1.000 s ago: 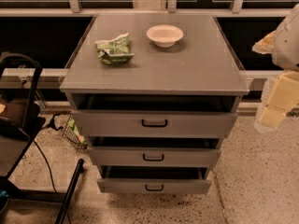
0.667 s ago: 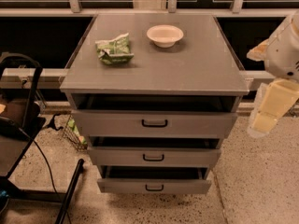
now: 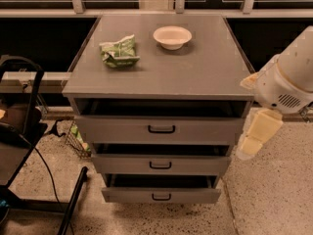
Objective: Open top drawer
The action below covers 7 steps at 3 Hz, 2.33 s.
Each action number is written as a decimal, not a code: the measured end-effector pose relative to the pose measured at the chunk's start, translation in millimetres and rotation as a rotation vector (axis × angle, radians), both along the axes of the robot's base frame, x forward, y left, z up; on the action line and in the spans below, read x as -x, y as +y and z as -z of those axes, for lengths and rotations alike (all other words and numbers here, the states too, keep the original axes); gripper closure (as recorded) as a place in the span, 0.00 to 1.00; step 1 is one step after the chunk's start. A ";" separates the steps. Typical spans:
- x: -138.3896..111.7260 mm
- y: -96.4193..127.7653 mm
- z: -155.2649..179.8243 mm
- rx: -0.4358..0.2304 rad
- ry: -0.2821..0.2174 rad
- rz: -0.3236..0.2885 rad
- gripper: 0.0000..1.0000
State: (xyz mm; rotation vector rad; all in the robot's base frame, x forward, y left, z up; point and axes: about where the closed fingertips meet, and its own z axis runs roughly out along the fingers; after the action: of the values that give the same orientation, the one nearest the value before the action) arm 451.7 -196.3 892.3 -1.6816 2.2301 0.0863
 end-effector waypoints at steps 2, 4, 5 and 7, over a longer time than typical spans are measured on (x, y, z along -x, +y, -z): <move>-7.9 9.4 74.7 -0.095 -0.030 0.022 0.00; -12.2 11.5 87.9 -0.109 -0.031 0.029 0.00; -22.0 16.8 119.6 -0.155 -0.002 0.027 0.00; -48.2 27.7 150.8 -0.212 -0.001 0.012 0.00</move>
Offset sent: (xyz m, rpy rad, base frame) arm 0.0153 0.0105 -0.1128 0.1406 -0.0803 -0.0442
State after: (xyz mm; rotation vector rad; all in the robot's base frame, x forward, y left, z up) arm 499.9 -168.6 741.5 -1.5539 2.1455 0.3071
